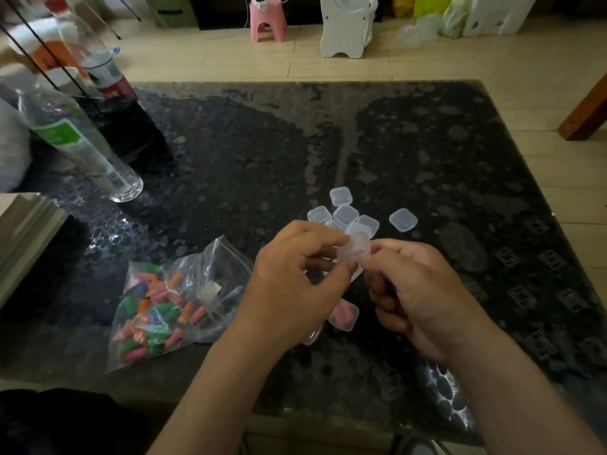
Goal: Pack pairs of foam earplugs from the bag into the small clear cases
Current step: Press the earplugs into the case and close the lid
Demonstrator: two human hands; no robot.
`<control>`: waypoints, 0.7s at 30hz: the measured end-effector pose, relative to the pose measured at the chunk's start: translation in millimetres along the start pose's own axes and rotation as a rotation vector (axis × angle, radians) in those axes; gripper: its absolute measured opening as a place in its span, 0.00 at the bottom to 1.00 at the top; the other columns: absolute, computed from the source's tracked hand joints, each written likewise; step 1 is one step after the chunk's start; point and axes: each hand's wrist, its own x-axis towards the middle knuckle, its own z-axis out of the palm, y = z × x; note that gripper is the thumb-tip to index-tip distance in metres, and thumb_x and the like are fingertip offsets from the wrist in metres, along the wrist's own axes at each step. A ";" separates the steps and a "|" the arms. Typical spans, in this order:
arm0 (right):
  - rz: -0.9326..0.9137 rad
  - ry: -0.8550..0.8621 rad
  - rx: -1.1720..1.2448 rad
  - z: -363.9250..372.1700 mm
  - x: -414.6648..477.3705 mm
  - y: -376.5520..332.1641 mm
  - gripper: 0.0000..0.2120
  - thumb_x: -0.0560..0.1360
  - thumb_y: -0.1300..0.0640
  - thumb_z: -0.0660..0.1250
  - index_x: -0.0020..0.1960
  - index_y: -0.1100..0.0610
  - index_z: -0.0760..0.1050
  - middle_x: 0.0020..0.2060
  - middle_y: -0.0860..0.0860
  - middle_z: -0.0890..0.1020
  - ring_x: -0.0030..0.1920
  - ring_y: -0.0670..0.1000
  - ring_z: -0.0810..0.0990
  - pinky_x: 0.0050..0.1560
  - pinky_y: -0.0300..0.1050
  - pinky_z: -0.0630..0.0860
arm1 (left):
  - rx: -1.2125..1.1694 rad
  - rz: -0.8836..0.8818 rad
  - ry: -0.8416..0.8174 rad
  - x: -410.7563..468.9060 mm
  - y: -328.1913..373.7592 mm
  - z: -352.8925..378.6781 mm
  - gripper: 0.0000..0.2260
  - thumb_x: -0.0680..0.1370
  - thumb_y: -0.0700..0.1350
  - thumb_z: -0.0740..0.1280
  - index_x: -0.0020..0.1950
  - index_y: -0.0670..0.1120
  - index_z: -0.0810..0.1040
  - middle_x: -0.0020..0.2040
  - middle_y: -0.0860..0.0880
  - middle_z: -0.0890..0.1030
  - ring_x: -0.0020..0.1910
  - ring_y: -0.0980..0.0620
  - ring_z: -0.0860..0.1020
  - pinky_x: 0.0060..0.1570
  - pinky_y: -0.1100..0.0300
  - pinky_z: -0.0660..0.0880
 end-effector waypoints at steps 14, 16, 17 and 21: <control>-0.131 0.057 -0.281 -11.8 3.1 11.1 0.10 0.78 0.60 0.67 0.48 0.68 0.78 0.26 0.50 0.68 0.25 0.45 0.64 0.25 0.41 0.61 | 0.008 0.018 -0.072 -0.9 7.5 2.0 0.13 0.72 0.40 0.79 0.54 0.52 0.85 0.49 0.56 0.84 0.48 0.58 0.83 0.46 0.70 0.78; -0.124 0.089 -0.281 -12.7 3.9 12.1 0.07 0.78 0.62 0.66 0.46 0.63 0.82 0.23 0.47 0.69 0.23 0.43 0.63 0.25 0.40 0.61 | -0.007 -0.025 -0.034 -0.6 9.4 2.1 0.10 0.74 0.43 0.76 0.53 0.54 0.85 0.47 0.56 0.85 0.45 0.59 0.84 0.44 0.71 0.77; -0.120 0.107 -0.285 -13.3 4.5 13.2 0.08 0.77 0.63 0.65 0.45 0.59 0.83 0.21 0.44 0.69 0.22 0.42 0.64 0.24 0.38 0.62 | -0.020 -0.065 -0.004 0.1 10.3 0.9 0.09 0.75 0.43 0.75 0.52 0.54 0.85 0.44 0.56 0.86 0.43 0.58 0.84 0.41 0.70 0.78; -0.103 0.068 -0.278 -11.8 1.4 9.1 0.11 0.79 0.63 0.64 0.51 0.53 0.84 0.18 0.39 0.72 0.19 0.40 0.69 0.22 0.30 0.63 | -0.147 -0.206 0.006 4.2 14.4 -2.9 0.06 0.80 0.42 0.70 0.52 0.52 0.86 0.42 0.51 0.87 0.40 0.51 0.86 0.43 0.56 0.84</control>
